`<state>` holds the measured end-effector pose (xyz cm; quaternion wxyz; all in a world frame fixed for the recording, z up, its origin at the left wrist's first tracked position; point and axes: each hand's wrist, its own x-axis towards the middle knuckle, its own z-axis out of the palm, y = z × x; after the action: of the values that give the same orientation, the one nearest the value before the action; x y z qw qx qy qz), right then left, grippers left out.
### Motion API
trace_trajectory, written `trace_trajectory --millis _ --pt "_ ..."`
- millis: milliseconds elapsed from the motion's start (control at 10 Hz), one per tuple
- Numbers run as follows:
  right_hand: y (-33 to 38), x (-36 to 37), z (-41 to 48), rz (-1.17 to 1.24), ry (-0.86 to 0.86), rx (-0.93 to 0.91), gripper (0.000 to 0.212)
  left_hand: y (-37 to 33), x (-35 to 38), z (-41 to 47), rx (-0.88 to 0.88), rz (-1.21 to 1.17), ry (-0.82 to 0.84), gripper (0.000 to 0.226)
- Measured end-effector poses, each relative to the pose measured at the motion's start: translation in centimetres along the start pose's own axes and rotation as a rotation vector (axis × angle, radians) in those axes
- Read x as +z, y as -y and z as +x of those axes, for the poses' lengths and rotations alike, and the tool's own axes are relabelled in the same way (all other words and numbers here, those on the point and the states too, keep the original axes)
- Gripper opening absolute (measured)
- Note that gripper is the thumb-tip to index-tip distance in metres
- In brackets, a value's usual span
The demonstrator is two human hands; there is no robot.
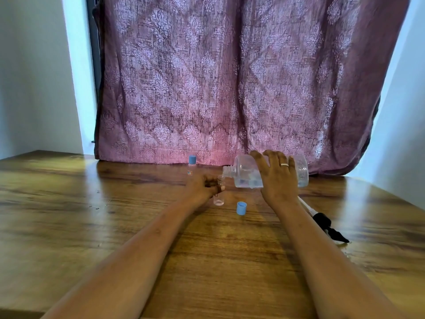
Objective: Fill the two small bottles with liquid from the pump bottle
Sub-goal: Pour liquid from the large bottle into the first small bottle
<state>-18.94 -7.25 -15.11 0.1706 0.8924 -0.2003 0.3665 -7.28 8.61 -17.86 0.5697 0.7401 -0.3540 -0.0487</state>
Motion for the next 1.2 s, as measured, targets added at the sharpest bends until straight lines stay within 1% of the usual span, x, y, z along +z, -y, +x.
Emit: trace_trajectory --millis 100,300,400,800,900,1100,1200 --pt "0.01 0.05 0.0 -0.005 0.005 0.002 0.094 0.03 -0.04 -0.03 0.022 0.011 -0.004 0.018" --pt "0.05 0.04 0.04 -0.011 0.002 0.003 0.094 0.15 -0.02 -0.01 0.015 -0.011 0.001 0.024" --pt "0.04 0.23 0.01 -0.018 -0.019 -0.006 0.096 0.07 -0.02 -0.08 0.015 -0.008 0.002 0.024" --pt "-0.04 0.38 0.05 -0.008 -0.018 -0.009 0.098 0.0 0.04 -0.15 -0.007 -0.022 -0.011 0.014" --pt "-0.07 0.32 0.06 -0.013 -0.014 -0.015 0.098 0.12 0.03 -0.07 -0.001 -0.006 -0.014 0.022" --pt "-0.15 0.33 0.1 -0.024 -0.014 -0.016 0.098 0.29 0.03 0.06 -0.014 -0.033 0.004 0.023" --pt "-0.14 0.23 0.09 -0.023 -0.015 -0.021 0.099 0.34 -0.03 0.12 -0.021 -0.022 0.007 0.028"
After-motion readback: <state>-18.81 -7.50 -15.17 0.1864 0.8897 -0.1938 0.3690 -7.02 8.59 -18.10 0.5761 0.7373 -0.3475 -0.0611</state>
